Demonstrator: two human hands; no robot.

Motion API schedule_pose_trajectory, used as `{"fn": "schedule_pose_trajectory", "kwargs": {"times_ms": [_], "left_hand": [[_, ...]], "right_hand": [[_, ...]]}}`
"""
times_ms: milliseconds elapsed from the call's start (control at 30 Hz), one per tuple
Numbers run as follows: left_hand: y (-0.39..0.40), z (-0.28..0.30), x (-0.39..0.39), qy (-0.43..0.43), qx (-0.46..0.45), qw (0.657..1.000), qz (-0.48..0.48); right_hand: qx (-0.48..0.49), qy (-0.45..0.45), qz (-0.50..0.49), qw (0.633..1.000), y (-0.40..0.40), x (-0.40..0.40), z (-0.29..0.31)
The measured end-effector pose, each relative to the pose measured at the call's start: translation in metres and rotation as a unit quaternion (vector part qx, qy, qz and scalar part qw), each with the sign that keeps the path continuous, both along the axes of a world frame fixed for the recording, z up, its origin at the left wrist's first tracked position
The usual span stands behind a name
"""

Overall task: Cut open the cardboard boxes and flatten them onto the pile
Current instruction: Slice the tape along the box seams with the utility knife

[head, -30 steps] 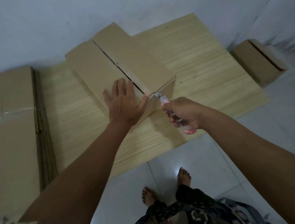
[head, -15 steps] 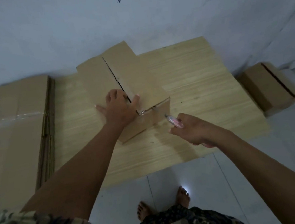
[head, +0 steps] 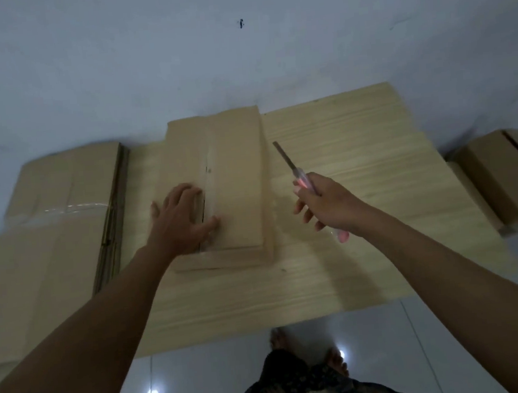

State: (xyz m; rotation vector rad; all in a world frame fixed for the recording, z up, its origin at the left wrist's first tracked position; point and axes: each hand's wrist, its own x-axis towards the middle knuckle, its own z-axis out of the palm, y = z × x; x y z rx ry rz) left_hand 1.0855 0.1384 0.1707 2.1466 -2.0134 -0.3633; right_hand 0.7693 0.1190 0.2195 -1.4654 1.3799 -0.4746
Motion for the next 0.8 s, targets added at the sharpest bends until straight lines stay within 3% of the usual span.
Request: {"fn": "schedule_pose_trajectory", "kwargs": {"times_ms": [100, 200, 267, 500, 633, 800], "left_hand": [[-0.028, 0.009, -0.007, 0.031, 0.005, 0.987, 0.155], [-0.066, 0.014, -0.038, 0.050, 0.061, 0.943, 0.323], [-0.081, 0.009, -0.055, 0.058, 0.096, 0.930, 0.350], [-0.066, -0.022, -0.053, -0.057, 0.040, 0.976, 0.208], [-0.057, -0.022, -0.034, -0.066, 0.018, 0.996, 0.054], [-0.051, -0.013, -0.010, -0.061, -0.011, 0.993, -0.097]], "right_hand": [[0.006, 0.009, 0.011, 1.000, -0.022, 0.026, -0.012], [-0.016, 0.015, -0.008, 1.000, -0.040, 0.050, -0.018], [-0.030, 0.035, -0.009, 0.999, -0.051, 0.056, -0.025], [-0.035, 0.037, -0.052, 0.997, -0.082, 0.040, -0.029], [-0.075, 0.013, -0.069, 0.995, -0.101, 0.024, -0.032], [-0.108, 0.047, -0.078, 0.990, -0.116, 0.004, -0.034]]}}
